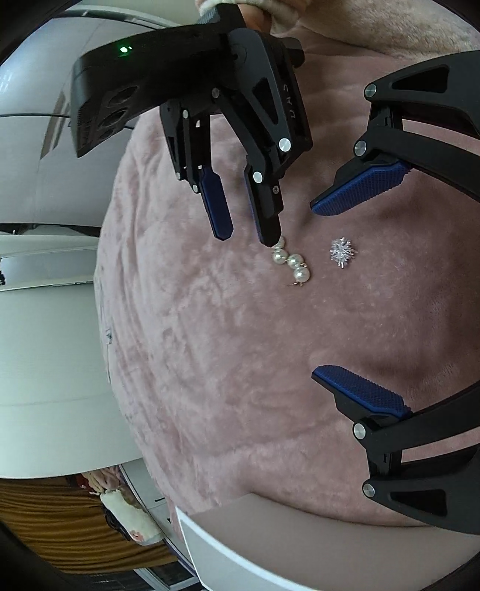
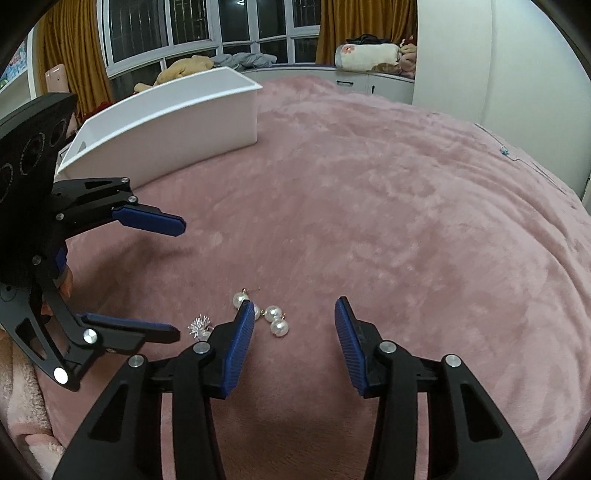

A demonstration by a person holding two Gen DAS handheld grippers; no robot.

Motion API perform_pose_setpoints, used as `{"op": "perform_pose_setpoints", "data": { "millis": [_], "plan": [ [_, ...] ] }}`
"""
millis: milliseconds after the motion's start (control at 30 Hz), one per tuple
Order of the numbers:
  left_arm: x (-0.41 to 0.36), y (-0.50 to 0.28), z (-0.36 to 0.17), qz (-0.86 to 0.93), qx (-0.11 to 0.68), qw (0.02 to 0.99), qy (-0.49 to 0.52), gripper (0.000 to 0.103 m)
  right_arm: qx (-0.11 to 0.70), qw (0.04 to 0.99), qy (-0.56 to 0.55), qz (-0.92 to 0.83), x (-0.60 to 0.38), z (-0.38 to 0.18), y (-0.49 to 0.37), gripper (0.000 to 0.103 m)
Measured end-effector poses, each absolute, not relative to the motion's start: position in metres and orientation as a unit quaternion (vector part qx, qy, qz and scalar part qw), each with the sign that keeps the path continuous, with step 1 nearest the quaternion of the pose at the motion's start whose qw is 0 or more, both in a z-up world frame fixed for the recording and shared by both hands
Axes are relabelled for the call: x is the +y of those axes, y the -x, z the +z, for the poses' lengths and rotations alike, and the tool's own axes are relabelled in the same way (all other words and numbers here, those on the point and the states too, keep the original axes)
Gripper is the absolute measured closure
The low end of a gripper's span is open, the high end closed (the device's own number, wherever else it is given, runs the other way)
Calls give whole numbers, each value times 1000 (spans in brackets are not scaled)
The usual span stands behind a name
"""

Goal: Organize jewelry
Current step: 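Grasp the silver starburst brooch with the left tool while the right tool grasps the pearl earring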

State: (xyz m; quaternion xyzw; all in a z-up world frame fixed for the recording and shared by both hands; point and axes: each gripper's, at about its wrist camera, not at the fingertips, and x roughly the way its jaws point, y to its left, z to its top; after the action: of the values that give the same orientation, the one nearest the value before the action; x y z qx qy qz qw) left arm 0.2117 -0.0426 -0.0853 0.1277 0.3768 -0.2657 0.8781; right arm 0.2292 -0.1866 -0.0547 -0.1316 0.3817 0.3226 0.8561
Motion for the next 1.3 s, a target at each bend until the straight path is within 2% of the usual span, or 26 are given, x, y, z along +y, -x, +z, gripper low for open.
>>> {"op": "perform_pose_setpoints", "data": {
  "millis": [233,400,467,633,833,1300],
  "plan": [
    [-47,-214,-103,-277,394,867,-128,24,393,849,138,324,-182,-69,-229,59],
    [-53,-216,-110,-283,397,864,-127,30,402,845,145,322,-178,-77,-229,64],
    [-55,-218,-113,-283,400,863,-123,35,406,845,143,319,-178,-79,-231,67],
    [-55,-222,-117,-288,407,859,-113,53,406,842,150,321,-175,-83,-230,84],
    [-57,-219,-118,-312,414,848,-108,76,408,842,147,322,-174,-83,-230,91],
    [-48,-215,-114,-313,425,844,-97,78,409,848,128,312,-183,-77,-231,91]
  ]
}}
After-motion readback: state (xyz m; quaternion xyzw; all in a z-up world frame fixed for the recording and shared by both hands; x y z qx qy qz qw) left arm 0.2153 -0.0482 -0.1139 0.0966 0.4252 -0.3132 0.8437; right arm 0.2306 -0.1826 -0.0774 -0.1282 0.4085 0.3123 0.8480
